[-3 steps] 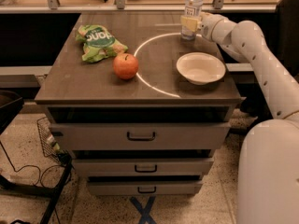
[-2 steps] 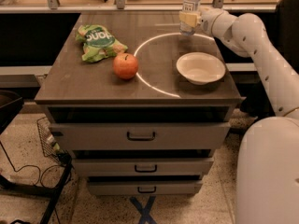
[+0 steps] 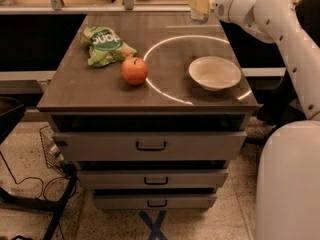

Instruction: Pick blue plastic bottle

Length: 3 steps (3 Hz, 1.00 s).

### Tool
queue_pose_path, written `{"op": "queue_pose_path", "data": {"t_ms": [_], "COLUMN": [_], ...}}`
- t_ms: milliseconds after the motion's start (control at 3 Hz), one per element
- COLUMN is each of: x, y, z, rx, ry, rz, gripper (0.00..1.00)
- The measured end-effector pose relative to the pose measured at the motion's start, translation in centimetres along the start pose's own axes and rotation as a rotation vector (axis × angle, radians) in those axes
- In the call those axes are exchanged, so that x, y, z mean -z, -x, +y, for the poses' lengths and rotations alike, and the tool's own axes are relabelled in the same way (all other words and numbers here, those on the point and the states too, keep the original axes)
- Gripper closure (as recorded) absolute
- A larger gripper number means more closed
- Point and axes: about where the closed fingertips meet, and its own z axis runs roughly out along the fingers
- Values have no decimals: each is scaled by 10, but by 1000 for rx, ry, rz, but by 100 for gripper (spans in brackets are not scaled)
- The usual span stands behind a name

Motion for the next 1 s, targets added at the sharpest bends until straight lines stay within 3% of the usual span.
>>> {"op": "queue_pose_path", "data": {"t_ms": [333,667,1000], "x": [13,42,42], "y": [29,90,90], "z": [13,45,45], "rx": [34,103,103], "ry": [22,80,80], "rz": [-17,-67,-67], "gripper": [100,100,100]}}
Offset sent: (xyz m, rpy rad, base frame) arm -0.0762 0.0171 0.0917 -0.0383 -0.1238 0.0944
